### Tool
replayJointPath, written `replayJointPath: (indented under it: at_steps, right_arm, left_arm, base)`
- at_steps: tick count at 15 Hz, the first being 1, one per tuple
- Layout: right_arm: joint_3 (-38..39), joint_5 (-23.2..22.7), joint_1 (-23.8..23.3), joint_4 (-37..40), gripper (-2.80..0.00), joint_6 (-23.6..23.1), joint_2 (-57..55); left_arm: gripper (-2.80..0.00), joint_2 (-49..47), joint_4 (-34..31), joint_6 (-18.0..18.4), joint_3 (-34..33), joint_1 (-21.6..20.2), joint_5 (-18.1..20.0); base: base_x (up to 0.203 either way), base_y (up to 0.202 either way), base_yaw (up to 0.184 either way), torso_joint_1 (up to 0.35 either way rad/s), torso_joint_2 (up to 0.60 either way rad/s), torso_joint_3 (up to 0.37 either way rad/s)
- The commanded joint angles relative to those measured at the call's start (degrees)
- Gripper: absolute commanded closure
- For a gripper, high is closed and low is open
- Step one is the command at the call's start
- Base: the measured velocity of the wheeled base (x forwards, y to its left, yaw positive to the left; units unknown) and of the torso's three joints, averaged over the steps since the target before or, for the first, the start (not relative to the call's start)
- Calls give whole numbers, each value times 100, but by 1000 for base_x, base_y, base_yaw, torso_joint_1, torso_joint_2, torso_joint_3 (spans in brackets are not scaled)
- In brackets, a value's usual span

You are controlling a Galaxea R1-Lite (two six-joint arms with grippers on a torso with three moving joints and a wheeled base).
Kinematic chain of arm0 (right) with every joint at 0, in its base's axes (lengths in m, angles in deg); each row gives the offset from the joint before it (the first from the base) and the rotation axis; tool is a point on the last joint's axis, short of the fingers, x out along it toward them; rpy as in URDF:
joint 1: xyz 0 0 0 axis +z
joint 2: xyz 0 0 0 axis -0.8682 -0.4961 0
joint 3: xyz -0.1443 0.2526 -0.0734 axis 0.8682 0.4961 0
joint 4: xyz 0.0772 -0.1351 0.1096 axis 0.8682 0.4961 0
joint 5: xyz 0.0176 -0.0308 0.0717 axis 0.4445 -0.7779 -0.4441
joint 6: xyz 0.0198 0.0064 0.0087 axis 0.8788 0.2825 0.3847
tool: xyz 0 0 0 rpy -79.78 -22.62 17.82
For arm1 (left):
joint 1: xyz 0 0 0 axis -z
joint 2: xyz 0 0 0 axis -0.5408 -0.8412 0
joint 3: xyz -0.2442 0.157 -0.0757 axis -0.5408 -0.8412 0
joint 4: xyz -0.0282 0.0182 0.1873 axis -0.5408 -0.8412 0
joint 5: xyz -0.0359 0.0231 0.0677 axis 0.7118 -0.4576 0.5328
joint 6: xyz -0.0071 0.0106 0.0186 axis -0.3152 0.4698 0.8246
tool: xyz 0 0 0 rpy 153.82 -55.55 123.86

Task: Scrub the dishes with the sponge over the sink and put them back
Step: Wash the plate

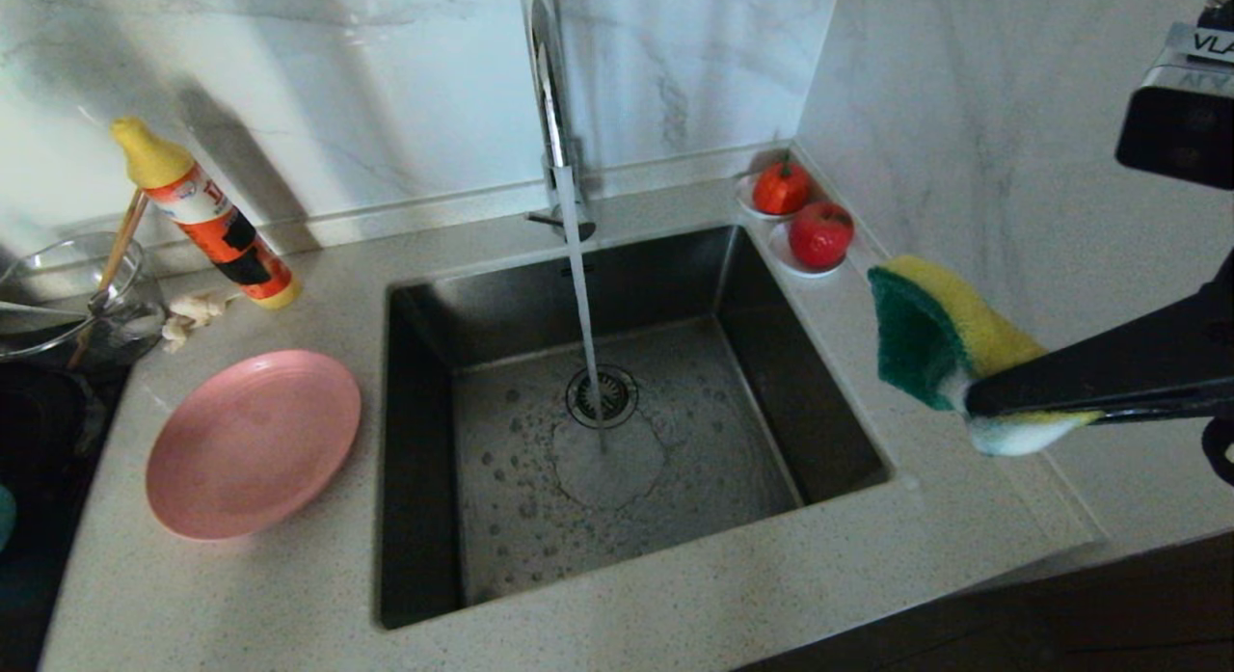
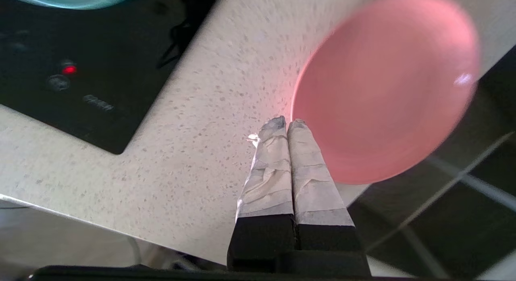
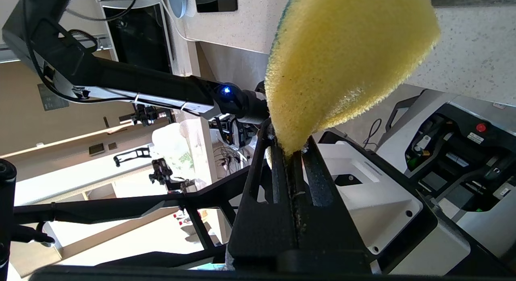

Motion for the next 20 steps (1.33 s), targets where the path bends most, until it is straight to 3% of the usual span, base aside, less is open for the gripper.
replayJointPath:
  at_steps: [1, 3, 6, 7, 16, 20]
  right_arm:
    - [-3, -18, 3, 23, 0, 19, -32]
    - [-3, -18, 3, 23, 0, 19, -49]
    - [-3, -18, -8, 32, 0, 19, -51]
    - [6, -18, -60, 32, 0, 17, -58]
    - [114, -12, -108, 15, 0, 2, -49]
    - [129, -18, -217, 14, 0, -7, -32]
  left_arm:
    - [0, -71, 362, 50, -406, 550, -235]
    - [0, -117, 770, 174, -666, 844, -415]
    - [0, -316, 796, 275, -655, 896, -421]
    - [-280, -377, 796, 286, -646, 896, -421]
    - [-280, -873, 800, 281, -664, 952, -115]
    - [-280, -981, 813, 450, -479, 1160, -211]
  base:
    - [0, 0, 0, 0, 0, 0]
    - [0, 0, 0, 0, 0, 0]
    - [0, 0, 0, 0, 0, 0]
    - [0, 0, 0, 0, 0, 0]
    - [0, 0, 0, 0, 0, 0]
    - [0, 0, 0, 0, 0, 0]
